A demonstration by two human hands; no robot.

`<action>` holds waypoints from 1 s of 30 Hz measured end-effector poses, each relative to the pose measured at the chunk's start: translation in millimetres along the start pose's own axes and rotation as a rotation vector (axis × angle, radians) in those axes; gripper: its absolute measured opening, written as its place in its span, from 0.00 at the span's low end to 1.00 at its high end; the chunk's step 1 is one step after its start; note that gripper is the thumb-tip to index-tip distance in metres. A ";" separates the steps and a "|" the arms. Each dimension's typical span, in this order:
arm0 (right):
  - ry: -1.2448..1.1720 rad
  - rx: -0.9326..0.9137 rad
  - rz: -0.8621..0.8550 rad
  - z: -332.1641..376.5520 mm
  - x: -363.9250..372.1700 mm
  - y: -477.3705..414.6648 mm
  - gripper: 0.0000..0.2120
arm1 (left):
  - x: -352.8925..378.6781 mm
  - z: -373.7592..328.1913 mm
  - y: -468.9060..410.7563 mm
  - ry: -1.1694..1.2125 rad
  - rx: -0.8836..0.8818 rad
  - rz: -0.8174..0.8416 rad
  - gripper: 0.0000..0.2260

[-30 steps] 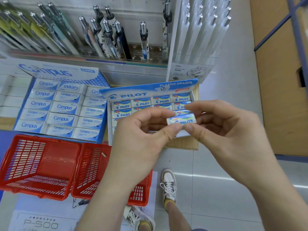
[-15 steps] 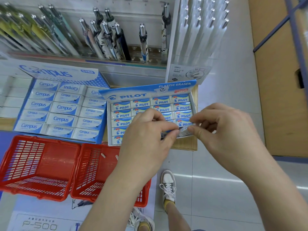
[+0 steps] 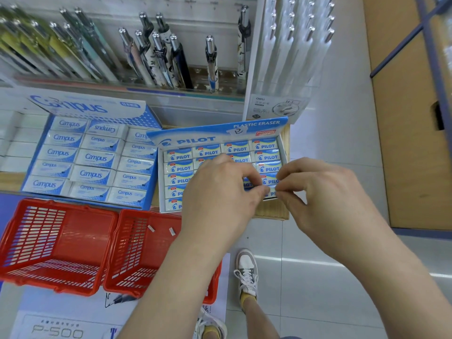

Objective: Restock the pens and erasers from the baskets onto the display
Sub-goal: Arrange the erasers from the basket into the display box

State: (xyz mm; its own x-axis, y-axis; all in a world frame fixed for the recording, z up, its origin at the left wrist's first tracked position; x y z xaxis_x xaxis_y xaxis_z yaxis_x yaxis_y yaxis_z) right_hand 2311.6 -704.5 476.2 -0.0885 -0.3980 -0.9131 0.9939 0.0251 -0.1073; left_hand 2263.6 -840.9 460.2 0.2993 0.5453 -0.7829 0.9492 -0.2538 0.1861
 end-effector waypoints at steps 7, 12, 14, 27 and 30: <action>0.099 -0.110 -0.028 -2.8 1.8 12.2 0.11 | 0.8 0.4 -4.4 -0.044 -0.024 -0.026 0.11; 0.004 -0.060 0.057 -10.8 3.9 19.4 0.09 | -1.5 0.2 -4.6 -0.033 0.024 -0.022 0.09; -0.125 0.044 0.035 -13.7 1.6 23.2 0.11 | -7.2 4.3 -1.0 0.021 0.077 -0.037 0.06; -0.429 -0.123 0.349 108.7 38.5 25.7 0.07 | -79.8 182.4 131.7 0.447 -0.262 -0.351 0.14; -0.354 -0.097 0.535 119.1 122.6 34.4 0.06 | -49.0 261.3 159.5 0.354 -0.424 -0.271 0.14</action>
State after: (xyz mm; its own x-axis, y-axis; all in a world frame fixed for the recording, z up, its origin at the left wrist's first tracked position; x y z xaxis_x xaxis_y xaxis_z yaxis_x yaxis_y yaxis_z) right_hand 2342.8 -861.6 407.4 0.4604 -0.5853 -0.6674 0.8830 0.3795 0.2763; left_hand 2374.9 -1116.9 373.1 -0.0126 0.7968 -0.6040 0.9302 0.2309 0.2853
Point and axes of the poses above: each hand's wrist, its own y-axis away from the middle knuckle, its own x-axis out of the palm, z = x × y, the point moved 3 cm from there along -y, towards the middle knuckle, and after that the axes turned 3 degrees about y, right-handed, at the moved point
